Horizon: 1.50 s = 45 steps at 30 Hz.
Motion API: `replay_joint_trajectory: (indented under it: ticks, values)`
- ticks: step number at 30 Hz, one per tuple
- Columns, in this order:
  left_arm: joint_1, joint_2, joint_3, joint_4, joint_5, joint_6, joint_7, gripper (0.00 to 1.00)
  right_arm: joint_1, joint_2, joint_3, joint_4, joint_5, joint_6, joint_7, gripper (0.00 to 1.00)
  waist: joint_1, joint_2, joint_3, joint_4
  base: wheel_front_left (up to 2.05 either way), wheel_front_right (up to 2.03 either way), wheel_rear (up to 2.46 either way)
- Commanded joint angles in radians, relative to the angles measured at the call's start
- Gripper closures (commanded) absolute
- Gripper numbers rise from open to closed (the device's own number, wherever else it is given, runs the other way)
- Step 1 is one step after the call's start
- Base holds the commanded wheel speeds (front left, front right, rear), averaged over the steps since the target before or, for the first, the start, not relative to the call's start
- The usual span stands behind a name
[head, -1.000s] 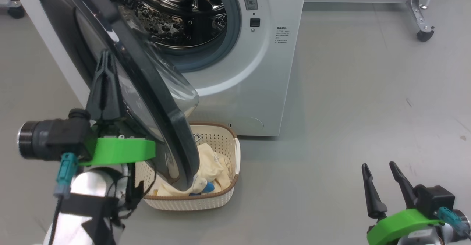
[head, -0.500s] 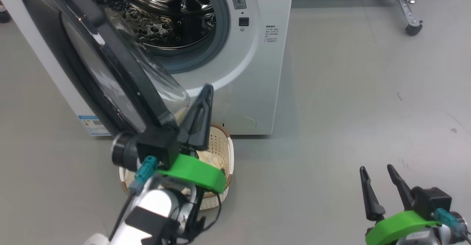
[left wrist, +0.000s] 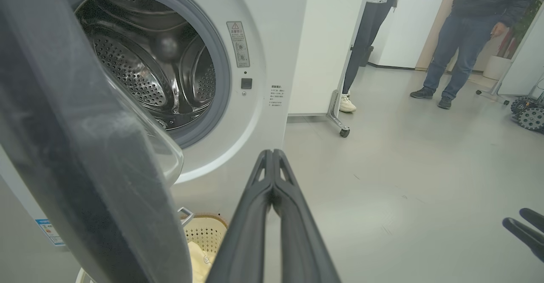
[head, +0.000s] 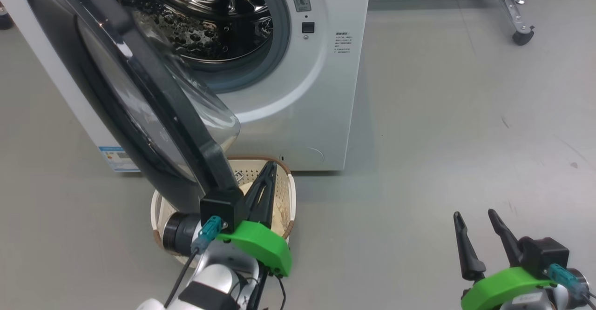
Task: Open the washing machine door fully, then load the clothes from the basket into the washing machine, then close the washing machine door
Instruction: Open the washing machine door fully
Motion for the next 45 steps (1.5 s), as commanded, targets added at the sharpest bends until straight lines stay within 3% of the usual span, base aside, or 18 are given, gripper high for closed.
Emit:
replay_joint_trajectory:
  ticks: [1,20,32,45]
  values:
    - [-0.041,0.001,0.036,-0.018,-0.006,0.007,-0.012,1.00,-0.045,-0.009,0.024,-0.027,-0.002,0.004,-0.003,0.00,0.0000,-0.0001,-0.001,0.001,0.00,0.00,0.00]
    - [-0.058,0.054,0.112,0.090,-0.027,0.056,-0.058,1.00,-0.058,-0.009,0.012,-0.020,-0.002,0.004,0.002,0.00,0.0000,-0.0001,0.015,0.021,0.00,0.00,0.00]
    - [-0.030,0.081,0.114,0.050,-0.015,0.085,-0.077,1.00,-0.087,-0.009,0.013,-0.009,-0.013,0.004,0.000,0.00,0.0000,-0.0001,0.029,0.057,0.00,0.00,0.00]
    - [0.063,0.127,0.121,-0.059,0.006,0.154,-0.068,1.00,-0.090,-0.009,0.016,0.007,-0.009,0.004,-0.001,0.00,0.0000,-0.0001,0.031,0.131,0.00,0.00,0.00]
